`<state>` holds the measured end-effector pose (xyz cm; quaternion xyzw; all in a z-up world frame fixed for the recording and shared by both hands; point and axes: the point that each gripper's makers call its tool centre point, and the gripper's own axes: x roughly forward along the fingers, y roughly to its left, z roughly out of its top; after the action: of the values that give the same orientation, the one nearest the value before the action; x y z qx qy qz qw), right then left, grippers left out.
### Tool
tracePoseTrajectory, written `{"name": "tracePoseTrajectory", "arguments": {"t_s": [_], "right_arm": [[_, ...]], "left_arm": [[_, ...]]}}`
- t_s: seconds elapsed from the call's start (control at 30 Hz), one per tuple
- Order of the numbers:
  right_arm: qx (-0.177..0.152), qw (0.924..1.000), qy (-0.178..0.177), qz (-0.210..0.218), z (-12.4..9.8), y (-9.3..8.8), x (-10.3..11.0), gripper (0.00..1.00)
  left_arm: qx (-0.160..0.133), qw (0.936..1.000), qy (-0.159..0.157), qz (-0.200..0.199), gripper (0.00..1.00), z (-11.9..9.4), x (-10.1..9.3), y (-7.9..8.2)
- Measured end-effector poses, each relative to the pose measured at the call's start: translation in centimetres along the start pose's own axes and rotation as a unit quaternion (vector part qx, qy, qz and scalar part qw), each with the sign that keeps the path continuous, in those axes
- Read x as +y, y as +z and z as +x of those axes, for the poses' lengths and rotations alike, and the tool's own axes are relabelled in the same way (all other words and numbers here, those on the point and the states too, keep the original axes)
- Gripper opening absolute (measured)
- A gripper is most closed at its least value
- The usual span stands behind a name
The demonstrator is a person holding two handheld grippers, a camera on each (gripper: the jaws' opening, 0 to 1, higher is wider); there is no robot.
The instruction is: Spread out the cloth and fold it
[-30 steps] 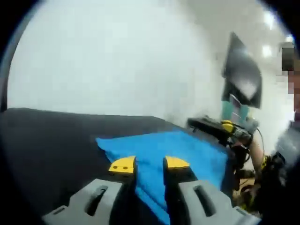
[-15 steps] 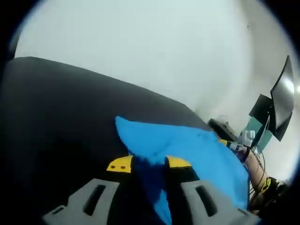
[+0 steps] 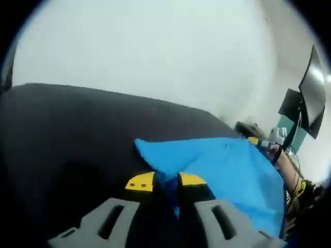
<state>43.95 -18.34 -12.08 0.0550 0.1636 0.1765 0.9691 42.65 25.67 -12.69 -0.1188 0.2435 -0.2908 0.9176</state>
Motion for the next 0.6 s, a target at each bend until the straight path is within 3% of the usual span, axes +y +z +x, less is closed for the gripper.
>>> {"name": "tracePoseTrajectory", "arguments": {"t_s": [0.1,0.13,0.2,0.27,0.37,0.47,0.53,0.6], "right_arm": [[0.001,0.9995,0.005,0.03,1.0,-0.6,-0.7,0.0],[0.001,0.9994,0.007,0.035,1.2,-0.5,-0.9,0.0],[-0.019,0.9991,0.014,0.035,1.1,0.8,-0.5,0.0],[-0.033,0.999,0.019,0.024,0.8,1.6,-0.1,0.0],[-0.023,0.9994,0.011,0.025,0.7,0.7,-0.6,0.0],[-0.029,0.9982,0.015,0.05,0.6,-0.2,-1.1,0.0],[-0.038,0.9976,0.018,0.055,0.3,-0.1,-1.0,0.0],[-0.056,0.9963,0.024,0.06,-0.2,0.4,-0.9,0.0]], "left_arm": [[-0.018,0.9954,-0.049,-0.08,0.18,-0.8,-1.1,0.5],[-0.015,0.9943,-0.06,-0.086,0.18,-0.9,-1.6,0.4],[-0.015,0.9954,-0.053,-0.078,0.18,-0.5,-2.3,0.0],[-0.002,0.9978,-0.039,-0.054,0.21,0.0,-2.5,-0.7],[0.02,0.9998,-0.008,-0.001,0.21,0.9,-2.5,-1.7],[0.025,0.9985,0.007,0.048,0.06,1.2,-3.4,-1.5],[0.009,0.9967,-0.006,0.08,0.02,1.2,-4.2,-0.4],[-0.019,0.9958,-0.018,0.088,0.0,0.8,-5.2,1.1]]}}
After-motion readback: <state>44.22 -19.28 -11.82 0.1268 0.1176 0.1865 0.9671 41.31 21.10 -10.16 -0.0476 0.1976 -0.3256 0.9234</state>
